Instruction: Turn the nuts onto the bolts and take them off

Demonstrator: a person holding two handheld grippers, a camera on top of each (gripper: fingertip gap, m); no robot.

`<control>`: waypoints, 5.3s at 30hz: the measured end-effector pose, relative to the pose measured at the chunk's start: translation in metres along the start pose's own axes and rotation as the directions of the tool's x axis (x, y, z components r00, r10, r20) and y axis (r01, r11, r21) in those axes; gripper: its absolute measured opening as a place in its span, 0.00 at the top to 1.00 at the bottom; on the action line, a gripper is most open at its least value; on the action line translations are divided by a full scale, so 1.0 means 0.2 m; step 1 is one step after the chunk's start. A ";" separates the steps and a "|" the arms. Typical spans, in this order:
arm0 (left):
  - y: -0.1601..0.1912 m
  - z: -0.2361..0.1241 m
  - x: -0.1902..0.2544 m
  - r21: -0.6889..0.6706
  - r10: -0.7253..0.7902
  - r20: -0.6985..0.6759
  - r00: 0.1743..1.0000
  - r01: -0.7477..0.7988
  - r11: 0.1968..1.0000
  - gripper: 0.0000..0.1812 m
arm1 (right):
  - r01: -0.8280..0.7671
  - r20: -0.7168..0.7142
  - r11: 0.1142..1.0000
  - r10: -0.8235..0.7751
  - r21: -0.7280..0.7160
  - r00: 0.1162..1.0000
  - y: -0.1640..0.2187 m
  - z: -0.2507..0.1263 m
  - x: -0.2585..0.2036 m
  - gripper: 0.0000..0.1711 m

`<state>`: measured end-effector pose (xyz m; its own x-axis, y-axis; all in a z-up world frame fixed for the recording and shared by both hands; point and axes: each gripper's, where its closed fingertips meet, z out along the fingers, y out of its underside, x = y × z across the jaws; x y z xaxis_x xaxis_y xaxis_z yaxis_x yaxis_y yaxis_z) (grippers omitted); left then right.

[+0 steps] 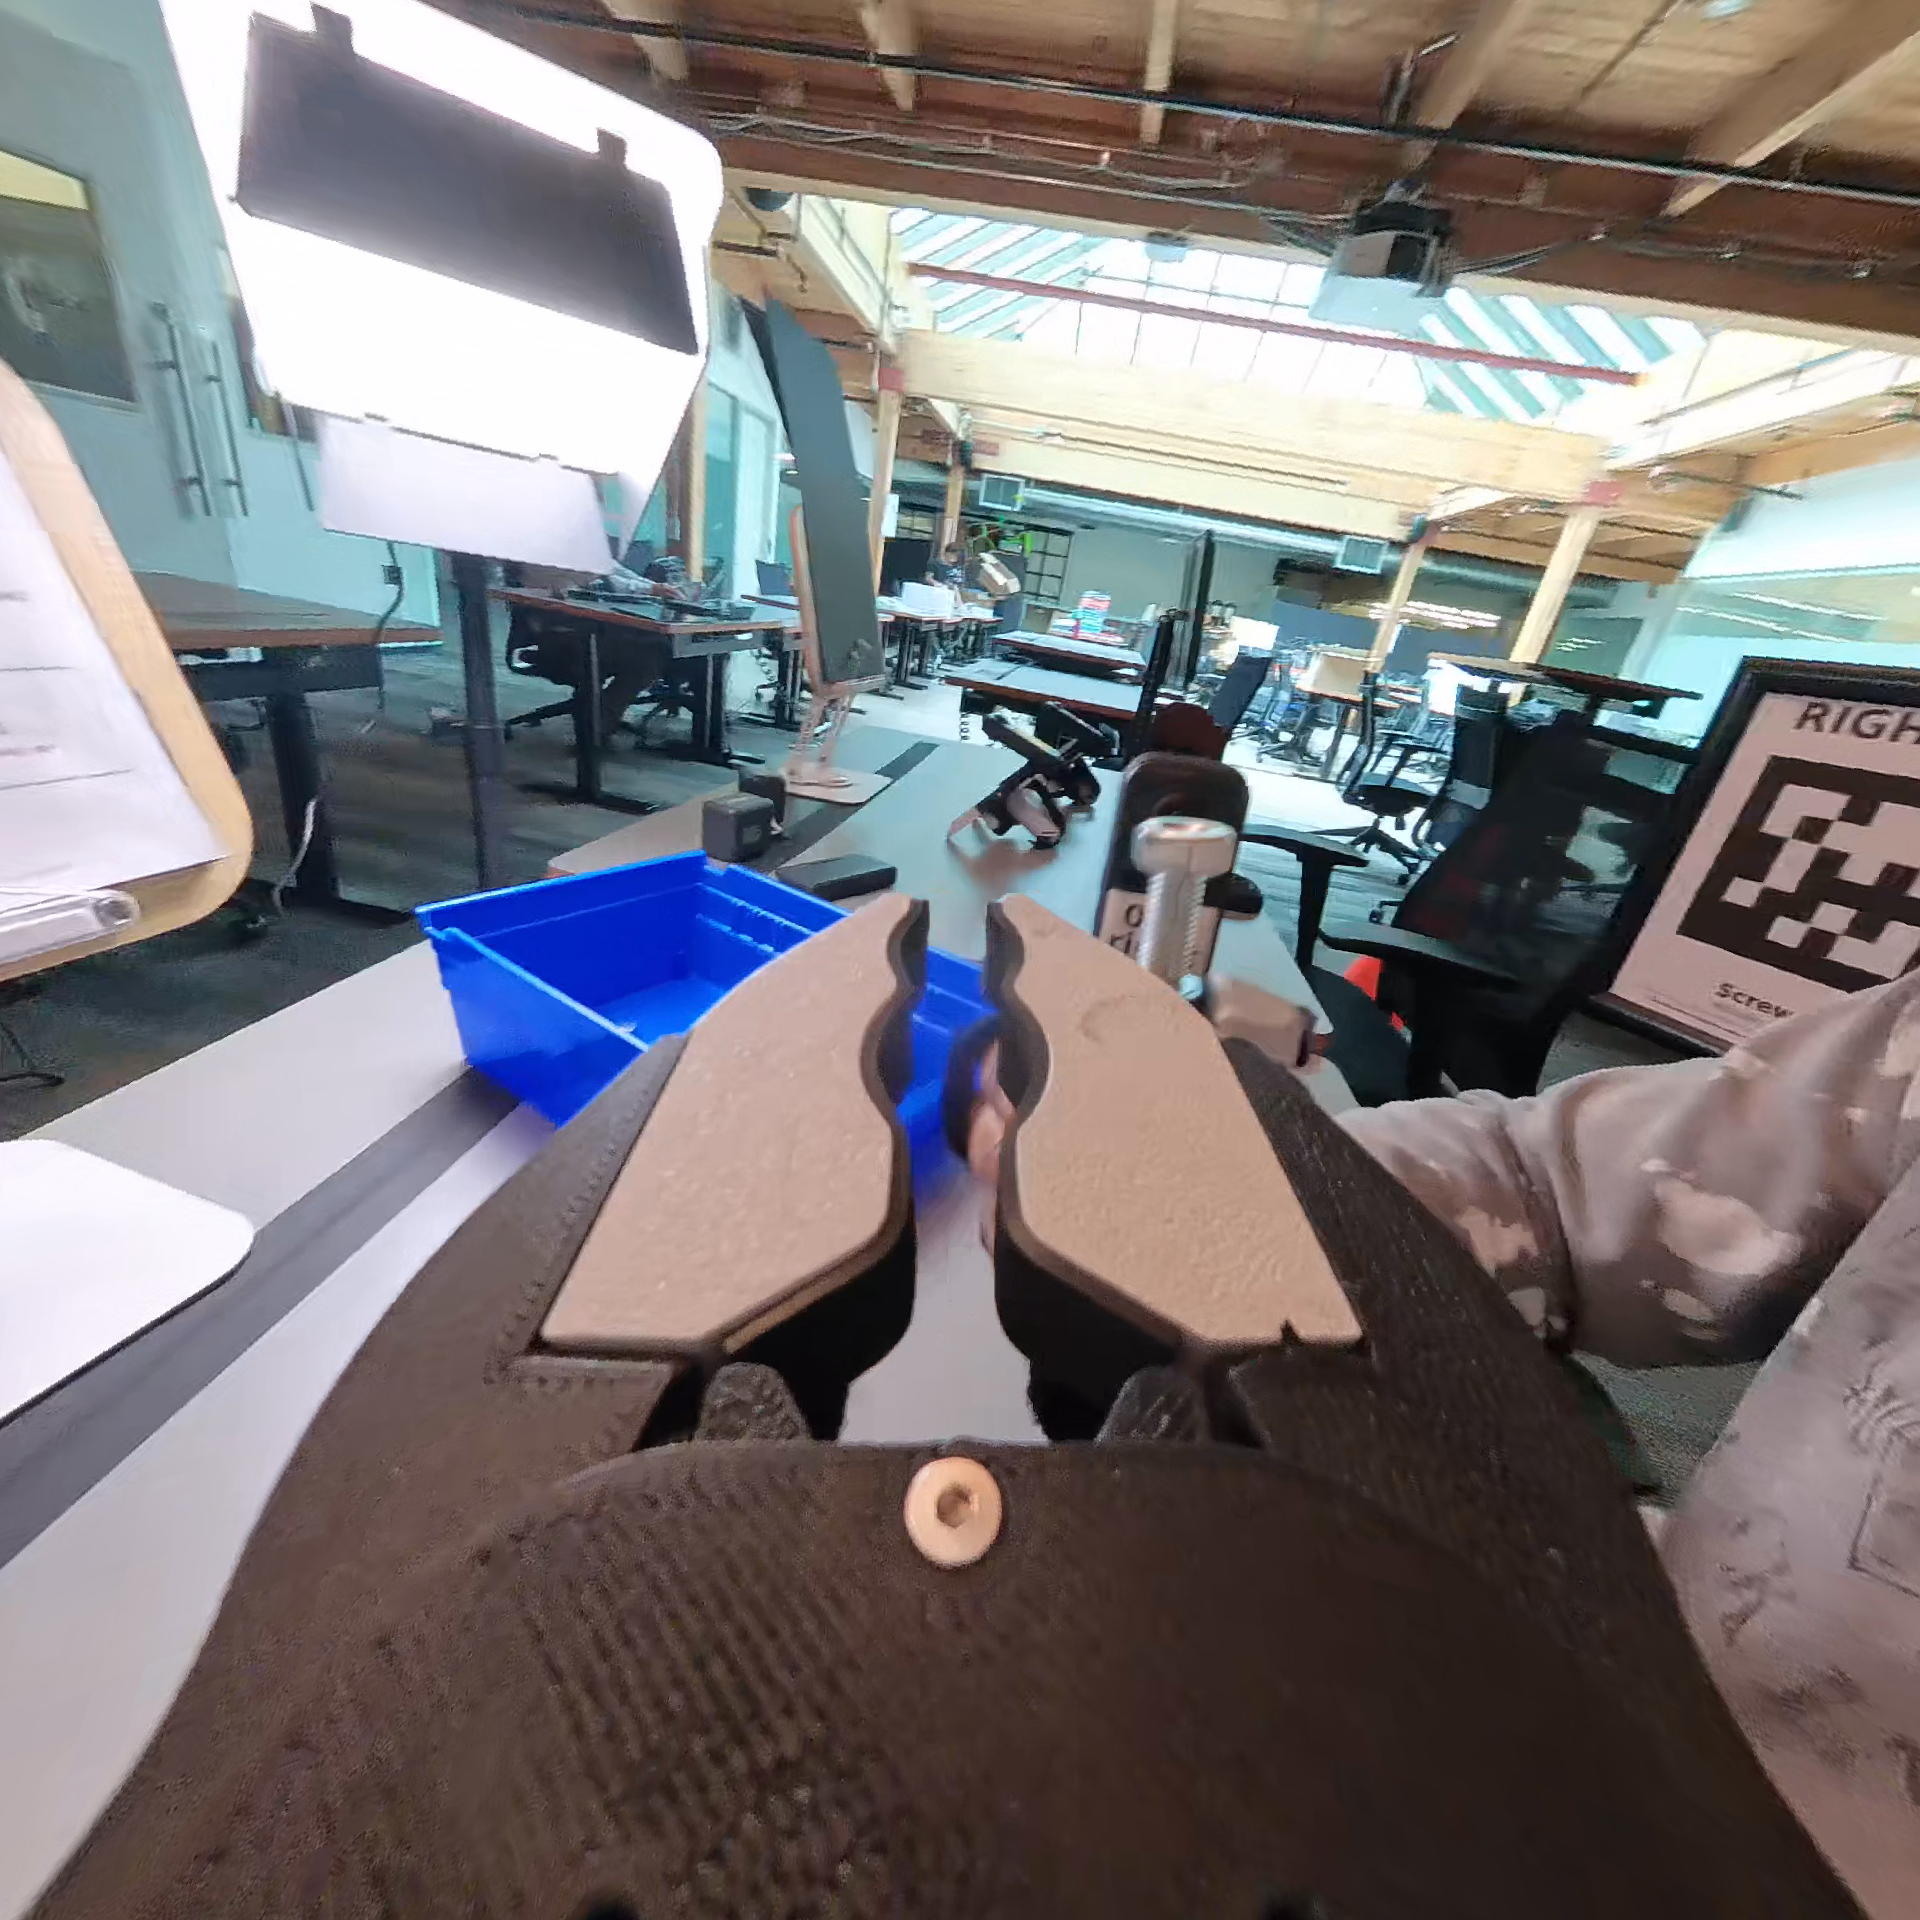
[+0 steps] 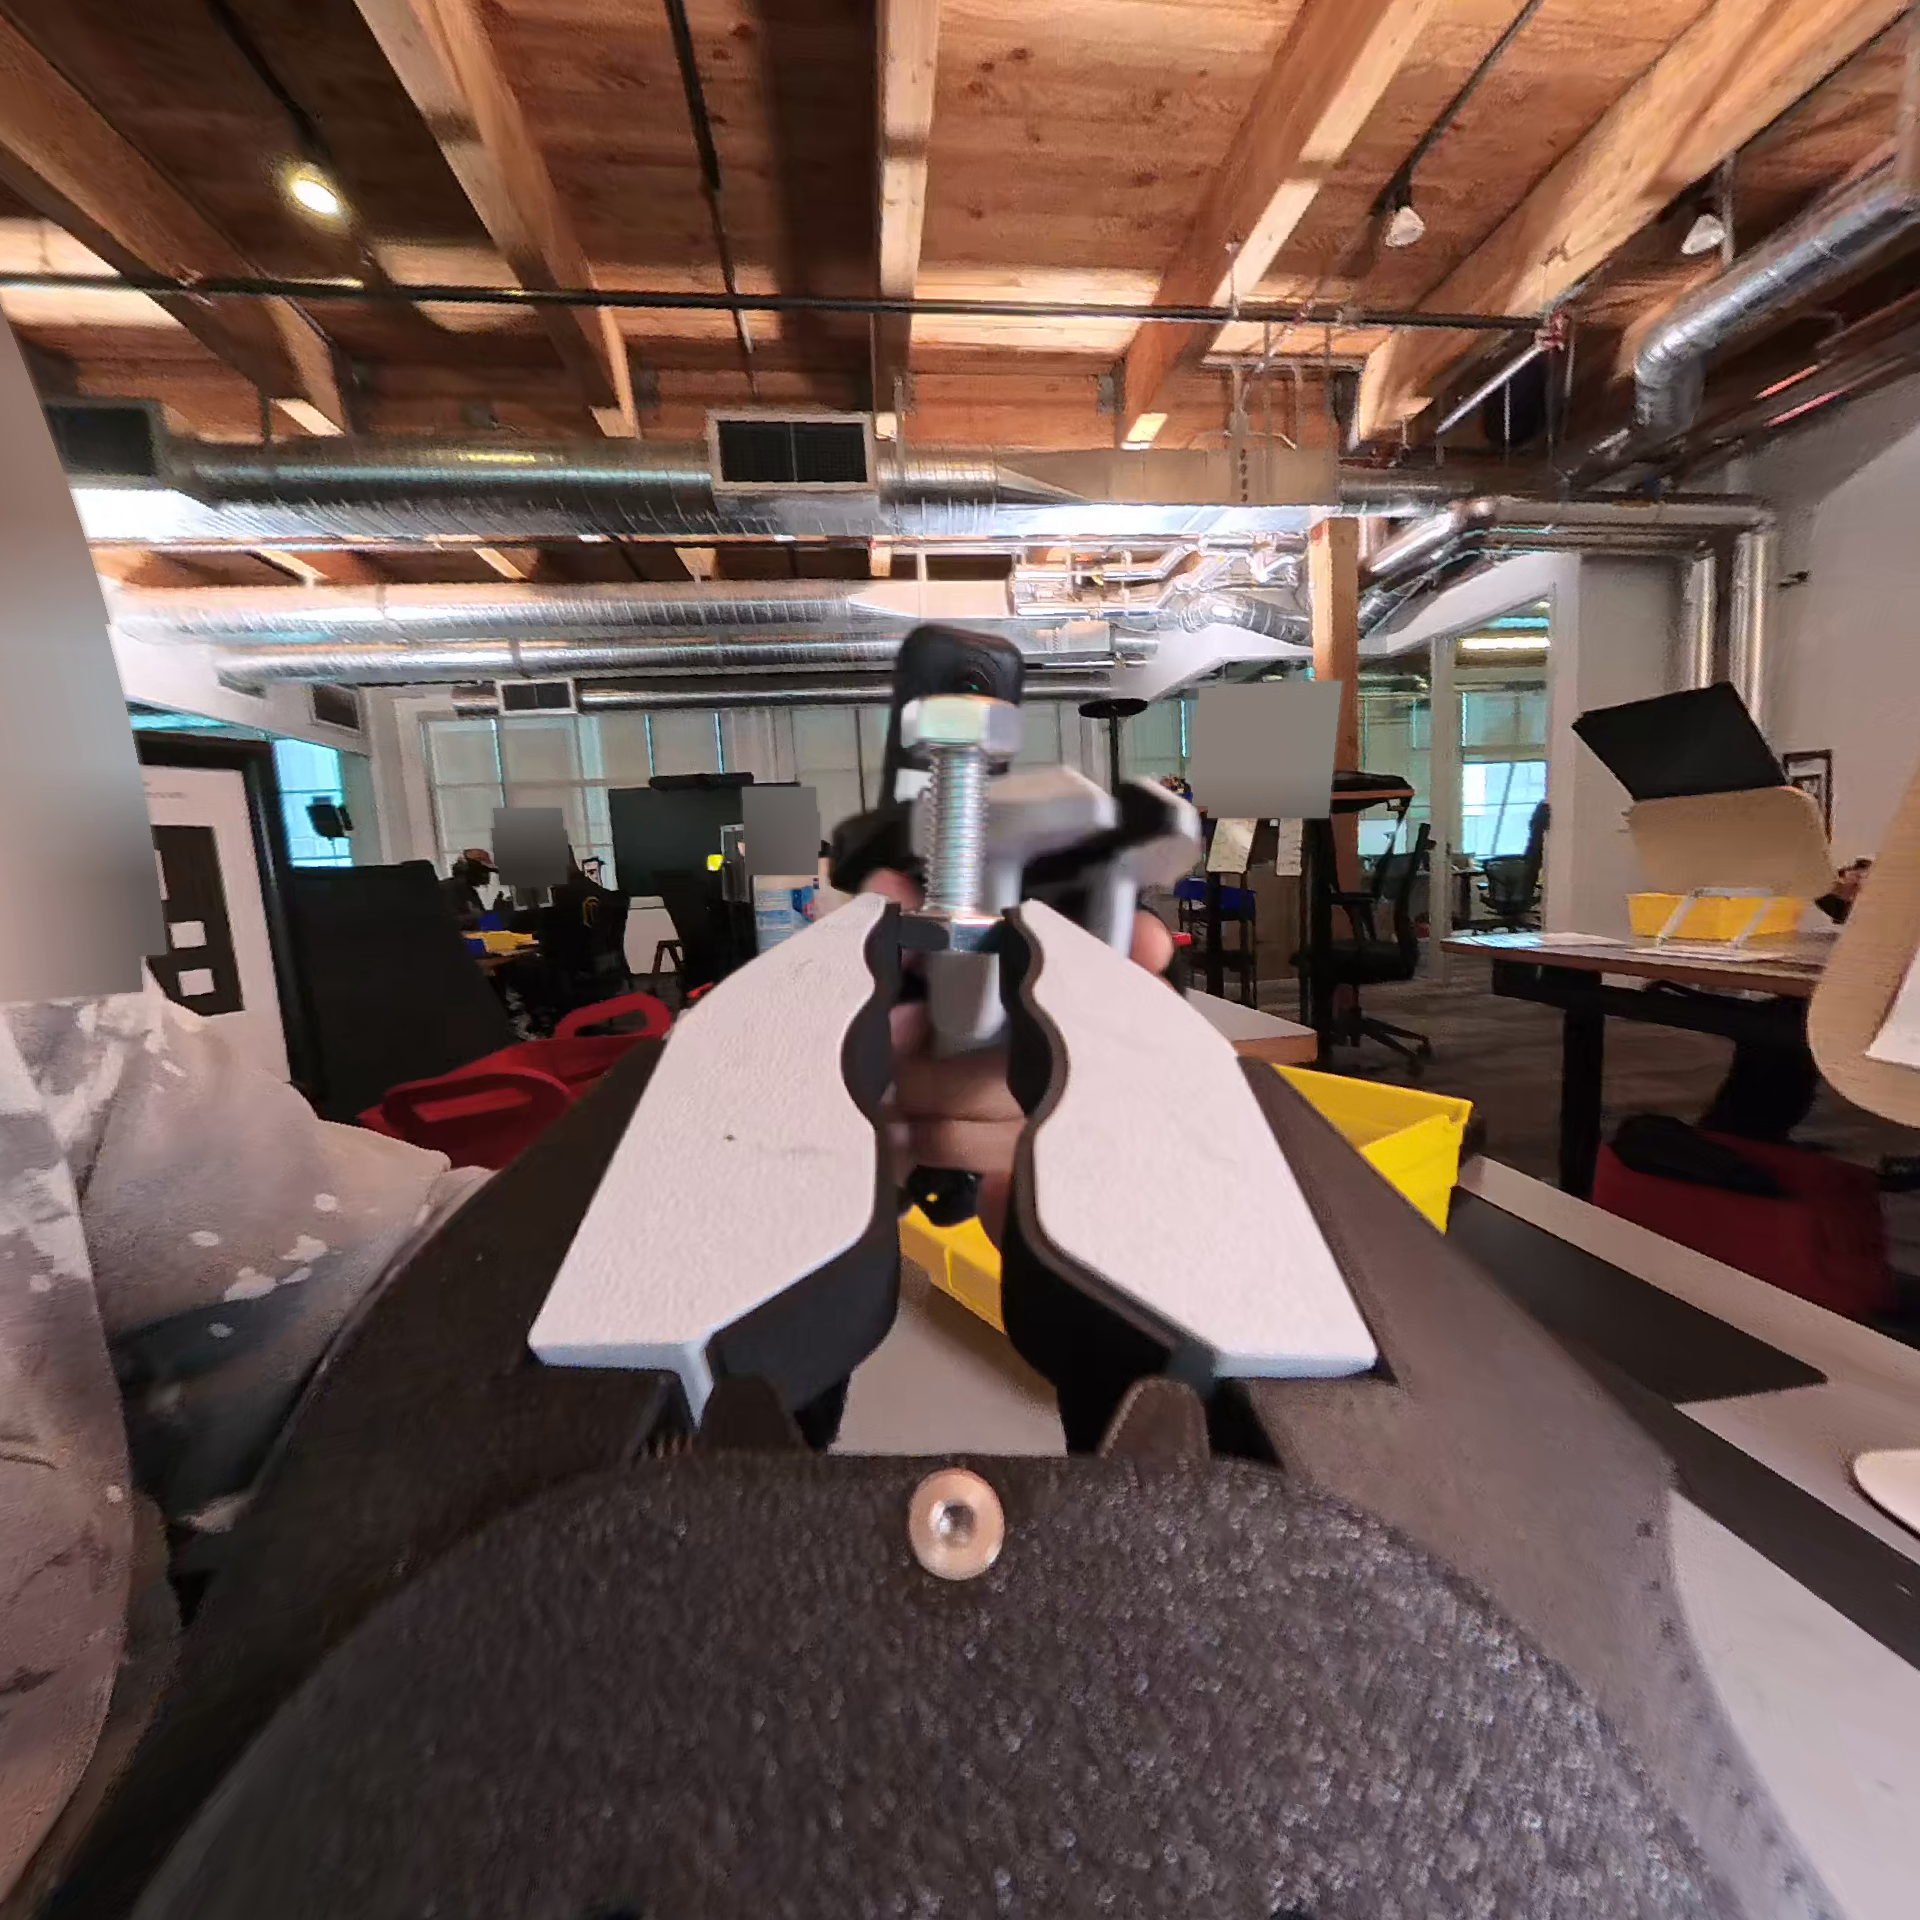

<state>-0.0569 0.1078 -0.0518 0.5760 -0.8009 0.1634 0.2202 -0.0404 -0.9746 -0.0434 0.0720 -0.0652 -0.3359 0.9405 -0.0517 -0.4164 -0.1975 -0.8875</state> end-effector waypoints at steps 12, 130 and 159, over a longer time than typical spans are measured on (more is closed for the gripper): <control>-0.01 0.05 0.12 -0.005 -0.058 -0.099 0.993 0.057 0.998 0.85 | 0.009 -0.044 1.000 -0.010 -0.022 0.999 0.03 -0.01 0.03 0.89; 0.08 0.09 0.14 -0.163 0.037 -0.018 0.999 -0.040 0.986 0.83 | 0.006 -0.061 1.000 -0.008 -0.025 0.998 0.00 -0.04 0.04 0.89; -0.06 -0.14 -0.17 -0.108 0.098 0.308 0.946 -0.068 0.992 1.00 | -0.092 -0.831 0.924 -0.287 -0.372 0.476 -0.20 -0.92 1.16 0.89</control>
<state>-0.1000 0.1191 -0.0506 0.8093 -0.5777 0.1060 0.0946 -0.0499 -0.9943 0.0508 0.3496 -0.1252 0.6623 0.7340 -0.1504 -0.0398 -0.1660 -0.9853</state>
